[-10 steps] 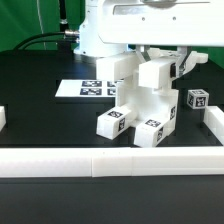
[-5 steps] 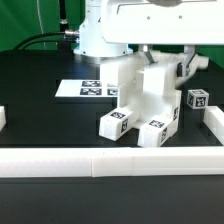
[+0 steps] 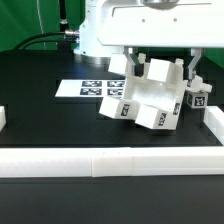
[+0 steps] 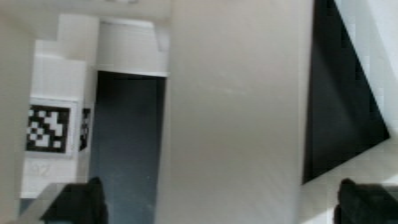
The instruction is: Assemble chair
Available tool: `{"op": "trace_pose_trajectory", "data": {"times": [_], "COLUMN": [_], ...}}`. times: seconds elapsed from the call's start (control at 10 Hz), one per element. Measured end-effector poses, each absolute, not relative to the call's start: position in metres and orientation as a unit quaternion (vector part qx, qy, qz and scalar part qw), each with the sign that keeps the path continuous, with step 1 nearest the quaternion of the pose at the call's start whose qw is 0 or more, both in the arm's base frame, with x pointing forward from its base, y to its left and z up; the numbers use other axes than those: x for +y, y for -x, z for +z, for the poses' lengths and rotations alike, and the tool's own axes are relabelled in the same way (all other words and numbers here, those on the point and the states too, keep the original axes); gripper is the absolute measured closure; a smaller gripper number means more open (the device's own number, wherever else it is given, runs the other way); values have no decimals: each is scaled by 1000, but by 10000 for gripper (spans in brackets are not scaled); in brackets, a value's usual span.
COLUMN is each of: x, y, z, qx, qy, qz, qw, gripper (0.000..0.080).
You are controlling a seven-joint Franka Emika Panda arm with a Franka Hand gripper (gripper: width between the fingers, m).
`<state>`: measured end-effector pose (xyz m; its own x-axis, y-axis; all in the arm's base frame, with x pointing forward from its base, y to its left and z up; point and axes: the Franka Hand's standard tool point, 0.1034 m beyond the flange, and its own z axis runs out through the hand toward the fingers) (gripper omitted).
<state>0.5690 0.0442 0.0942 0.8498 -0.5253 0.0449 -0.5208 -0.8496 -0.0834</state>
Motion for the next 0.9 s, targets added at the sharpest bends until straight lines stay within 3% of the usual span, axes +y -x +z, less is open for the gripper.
{"op": "trace_pose_trajectory", "data": {"times": [0.9], "x": [41], "y": [-569], "z": [94], "qx": [262], "qy": [964], "qz": [-33], "qw": [33], "gripper": [150]}}
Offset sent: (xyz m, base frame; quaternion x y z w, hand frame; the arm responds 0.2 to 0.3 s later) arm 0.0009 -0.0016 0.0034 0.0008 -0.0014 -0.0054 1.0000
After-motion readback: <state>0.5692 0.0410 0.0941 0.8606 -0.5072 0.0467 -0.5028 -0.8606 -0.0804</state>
